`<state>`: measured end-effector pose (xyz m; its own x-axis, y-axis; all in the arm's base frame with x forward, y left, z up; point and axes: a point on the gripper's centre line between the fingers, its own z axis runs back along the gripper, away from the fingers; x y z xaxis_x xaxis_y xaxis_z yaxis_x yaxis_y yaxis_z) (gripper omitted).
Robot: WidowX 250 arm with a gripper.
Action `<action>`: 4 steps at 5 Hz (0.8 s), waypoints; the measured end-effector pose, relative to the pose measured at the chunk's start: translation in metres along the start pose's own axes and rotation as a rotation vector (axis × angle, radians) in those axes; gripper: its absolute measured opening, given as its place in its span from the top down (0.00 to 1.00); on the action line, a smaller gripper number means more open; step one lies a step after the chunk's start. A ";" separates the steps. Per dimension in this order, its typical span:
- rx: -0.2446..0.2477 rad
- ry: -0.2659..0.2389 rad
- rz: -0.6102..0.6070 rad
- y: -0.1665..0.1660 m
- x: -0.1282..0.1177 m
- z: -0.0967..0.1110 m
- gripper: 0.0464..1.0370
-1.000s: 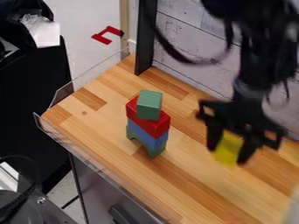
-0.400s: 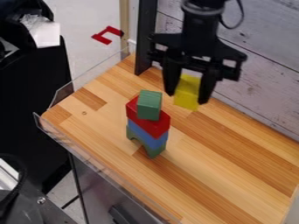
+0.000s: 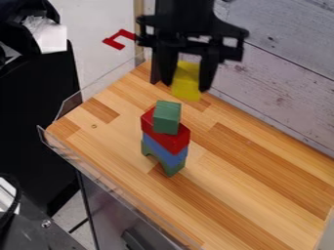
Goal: Put the yellow block on top of the green block
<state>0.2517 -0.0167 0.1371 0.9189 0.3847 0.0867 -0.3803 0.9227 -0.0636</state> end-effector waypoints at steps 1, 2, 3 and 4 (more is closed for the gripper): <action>0.019 0.006 0.033 0.009 0.004 0.005 0.49; 0.033 0.033 0.063 0.018 0.005 0.001 0.49; 0.063 0.068 0.055 0.023 0.001 -0.005 0.49; 0.077 0.112 0.044 0.024 -0.003 -0.015 0.49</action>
<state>0.2413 0.0037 0.1204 0.9056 0.4234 -0.0266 -0.4232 0.9059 0.0119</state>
